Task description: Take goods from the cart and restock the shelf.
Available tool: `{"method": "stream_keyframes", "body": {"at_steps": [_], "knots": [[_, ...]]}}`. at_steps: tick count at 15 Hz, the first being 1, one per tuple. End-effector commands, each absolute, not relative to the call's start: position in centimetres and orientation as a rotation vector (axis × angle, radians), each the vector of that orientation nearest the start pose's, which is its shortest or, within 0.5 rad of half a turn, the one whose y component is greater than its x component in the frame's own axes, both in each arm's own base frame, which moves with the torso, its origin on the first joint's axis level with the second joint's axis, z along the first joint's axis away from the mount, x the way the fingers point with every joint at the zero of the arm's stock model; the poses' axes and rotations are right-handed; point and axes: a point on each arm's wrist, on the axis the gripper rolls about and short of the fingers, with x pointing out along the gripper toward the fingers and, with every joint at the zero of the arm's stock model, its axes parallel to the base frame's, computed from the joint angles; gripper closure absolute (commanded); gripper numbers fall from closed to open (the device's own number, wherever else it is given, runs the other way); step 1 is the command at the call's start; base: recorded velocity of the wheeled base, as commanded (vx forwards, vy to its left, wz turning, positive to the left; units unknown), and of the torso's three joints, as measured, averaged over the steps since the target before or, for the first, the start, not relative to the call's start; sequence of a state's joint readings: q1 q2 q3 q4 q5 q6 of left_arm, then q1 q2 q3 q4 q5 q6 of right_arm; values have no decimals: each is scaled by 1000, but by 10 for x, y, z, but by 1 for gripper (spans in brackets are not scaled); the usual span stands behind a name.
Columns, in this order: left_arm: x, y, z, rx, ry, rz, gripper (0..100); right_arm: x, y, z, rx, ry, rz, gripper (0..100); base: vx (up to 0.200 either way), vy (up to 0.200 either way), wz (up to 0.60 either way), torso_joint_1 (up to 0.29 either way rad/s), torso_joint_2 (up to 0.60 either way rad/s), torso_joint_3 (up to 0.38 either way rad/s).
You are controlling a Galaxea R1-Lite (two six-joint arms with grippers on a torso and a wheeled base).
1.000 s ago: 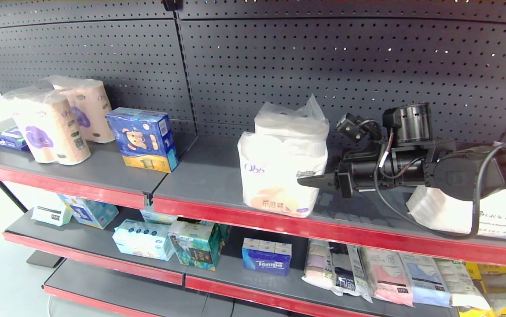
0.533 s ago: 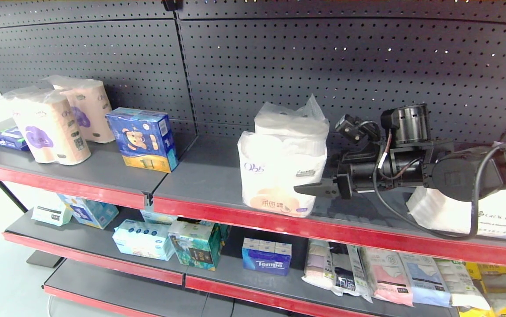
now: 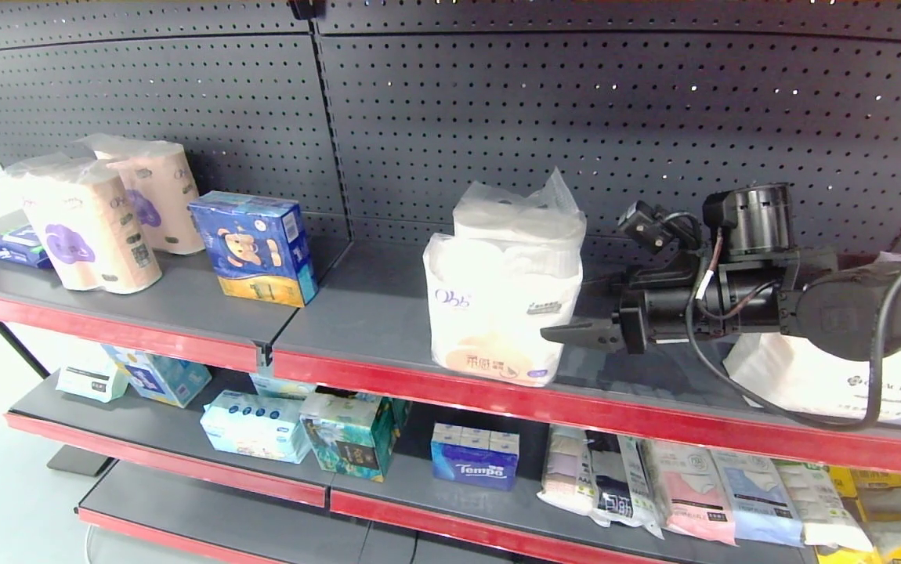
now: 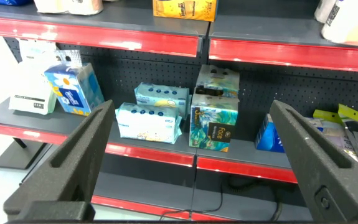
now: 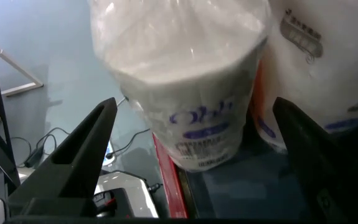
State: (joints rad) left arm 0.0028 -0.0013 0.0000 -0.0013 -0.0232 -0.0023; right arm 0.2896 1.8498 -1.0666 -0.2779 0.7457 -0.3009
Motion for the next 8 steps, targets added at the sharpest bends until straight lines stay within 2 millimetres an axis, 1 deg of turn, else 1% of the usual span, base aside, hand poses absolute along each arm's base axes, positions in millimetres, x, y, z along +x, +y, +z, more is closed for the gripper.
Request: {"method": "stream_keyframes", "body": {"at_steps": [1, 4, 5, 7, 8], "knots": [[-23, -1, 76, -3, -2, -20, 0, 318, 102, 176, -146, 352, 1054, 0, 0, 0, 0, 0, 0, 0], [-23, -1, 76, -3, -2, -20, 0, 309, 87, 178, -137, 358, 1020, 0, 0, 0, 0, 0, 0, 0], [-23, -1, 76, -3, -2, -20, 0, 309, 86, 178, -136, 359, 1017, 0, 0, 0, 0, 0, 0, 0], [-23, -1, 76, -3, -2, -20, 0, 303, 74, 179, -129, 360, 986, 0, 0, 0, 0, 0, 0, 0], [-23, -1, 76, -3, -2, -20, 0, 302, 72, 180, -129, 359, 980, 0, 0, 0, 0, 0, 0, 0]]}}
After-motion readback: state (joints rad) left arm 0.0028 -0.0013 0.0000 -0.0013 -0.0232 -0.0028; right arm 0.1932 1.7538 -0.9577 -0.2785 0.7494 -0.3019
